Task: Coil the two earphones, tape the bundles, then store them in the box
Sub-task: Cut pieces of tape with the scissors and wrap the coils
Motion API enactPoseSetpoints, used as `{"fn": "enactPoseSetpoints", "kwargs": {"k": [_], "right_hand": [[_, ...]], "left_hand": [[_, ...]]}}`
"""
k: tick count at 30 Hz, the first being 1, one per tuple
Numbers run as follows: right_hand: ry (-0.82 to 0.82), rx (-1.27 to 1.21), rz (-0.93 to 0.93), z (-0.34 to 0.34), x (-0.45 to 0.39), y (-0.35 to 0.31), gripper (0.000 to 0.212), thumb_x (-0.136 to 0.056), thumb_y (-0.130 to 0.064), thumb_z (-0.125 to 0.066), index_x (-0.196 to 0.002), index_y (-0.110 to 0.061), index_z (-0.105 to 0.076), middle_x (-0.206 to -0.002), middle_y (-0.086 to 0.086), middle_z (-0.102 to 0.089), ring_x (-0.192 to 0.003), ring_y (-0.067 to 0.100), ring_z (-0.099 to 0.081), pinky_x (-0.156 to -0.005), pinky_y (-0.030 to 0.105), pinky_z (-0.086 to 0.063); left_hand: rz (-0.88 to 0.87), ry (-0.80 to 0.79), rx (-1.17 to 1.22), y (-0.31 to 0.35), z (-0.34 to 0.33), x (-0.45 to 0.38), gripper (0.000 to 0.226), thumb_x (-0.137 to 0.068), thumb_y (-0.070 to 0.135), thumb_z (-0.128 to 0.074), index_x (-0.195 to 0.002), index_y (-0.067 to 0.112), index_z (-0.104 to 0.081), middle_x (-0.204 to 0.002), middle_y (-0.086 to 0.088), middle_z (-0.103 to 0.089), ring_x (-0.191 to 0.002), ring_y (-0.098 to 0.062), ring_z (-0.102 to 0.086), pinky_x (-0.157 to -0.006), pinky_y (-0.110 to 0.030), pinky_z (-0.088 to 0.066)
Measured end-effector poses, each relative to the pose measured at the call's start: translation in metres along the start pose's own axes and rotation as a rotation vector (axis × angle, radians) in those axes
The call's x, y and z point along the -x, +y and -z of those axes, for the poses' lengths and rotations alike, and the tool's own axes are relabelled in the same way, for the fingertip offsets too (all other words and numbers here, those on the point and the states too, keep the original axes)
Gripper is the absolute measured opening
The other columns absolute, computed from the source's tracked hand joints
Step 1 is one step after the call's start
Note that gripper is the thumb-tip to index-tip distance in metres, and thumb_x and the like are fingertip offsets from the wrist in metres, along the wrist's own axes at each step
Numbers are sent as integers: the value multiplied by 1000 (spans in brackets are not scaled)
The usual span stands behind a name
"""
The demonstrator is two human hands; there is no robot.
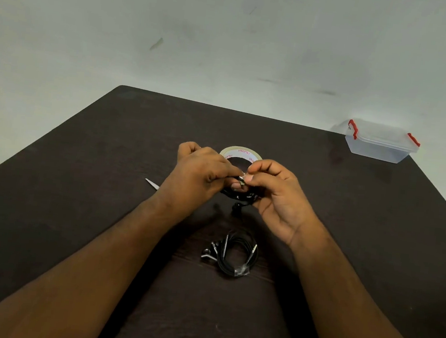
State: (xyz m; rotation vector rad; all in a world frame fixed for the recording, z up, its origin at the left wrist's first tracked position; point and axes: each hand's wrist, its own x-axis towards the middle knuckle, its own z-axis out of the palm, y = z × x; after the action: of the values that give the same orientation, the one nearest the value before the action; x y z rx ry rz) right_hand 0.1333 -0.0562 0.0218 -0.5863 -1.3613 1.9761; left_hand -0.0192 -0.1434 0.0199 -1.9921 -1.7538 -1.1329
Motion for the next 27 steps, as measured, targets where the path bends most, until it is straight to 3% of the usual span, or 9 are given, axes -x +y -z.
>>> {"fn": "enactPoseSetpoints", "kwargs": {"k": [4,9,14,18,22,24,27], "right_hand": [[-87,66,-38,6,1,-6,24,-76,12,-60,-81,-11,-66,-73,9,-68,-72,22,-70,-65,26,-55],[-102,232,1,7,2,-8,13,-74,-1,-70,-77,-14,-70,-85,13,-72,-88,25,-67,-83,35,-47],[-124,124,-59,10,3,-12,9,-67,-5,-72,-68,-14,-70,-78,10,-74,-79,20,-72,-78,31,-52],[-108,181,-116,12,1,-11,10,-68,-10,-73,-72,-18,-69,-82,7,-74,-85,21,-69,-90,42,-39],[-91,108,-76,13,2,-14,40,-60,1,-78,-92,-16,-60,-81,11,-74,-76,22,-70,-77,30,-48],[-51,142,16,11,3,-15,37,-60,5,-76,-89,-11,-59,-71,10,-72,-66,17,-69,-64,21,-52],[56,345,175,11,2,-21,29,-64,13,-76,-74,-9,-61,-66,10,-65,-66,19,-63,-64,20,-53]], "left_hand": [[-103,64,-29,0,0,-1,13,-75,15,-79,-87,18,-78,-86,7,-74,-86,-16,-62,-84,-41,-30],[-150,116,1,-1,5,-2,11,-73,13,-79,-84,12,-78,-83,2,-74,-83,-22,-65,-80,-47,-42],[-210,152,51,0,3,-2,10,-73,7,-80,-82,9,-78,-84,0,-74,-85,-19,-63,-79,-46,-45],[-238,146,73,-2,2,-1,12,-72,4,-81,-83,8,-78,-85,-1,-74,-89,-15,-59,-80,-46,-45],[-245,134,70,-4,0,0,14,-72,5,-81,-85,8,-77,-86,-2,-74,-87,-20,-63,-80,-47,-45],[-206,146,62,-5,-3,1,18,-73,9,-81,-91,7,-77,-91,-2,-74,-89,-24,-65,-83,-47,-45],[-141,188,42,-9,-6,1,29,-74,13,-80,-102,5,-74,-100,-6,-73,-95,-23,-63,-88,-43,-46]]}}
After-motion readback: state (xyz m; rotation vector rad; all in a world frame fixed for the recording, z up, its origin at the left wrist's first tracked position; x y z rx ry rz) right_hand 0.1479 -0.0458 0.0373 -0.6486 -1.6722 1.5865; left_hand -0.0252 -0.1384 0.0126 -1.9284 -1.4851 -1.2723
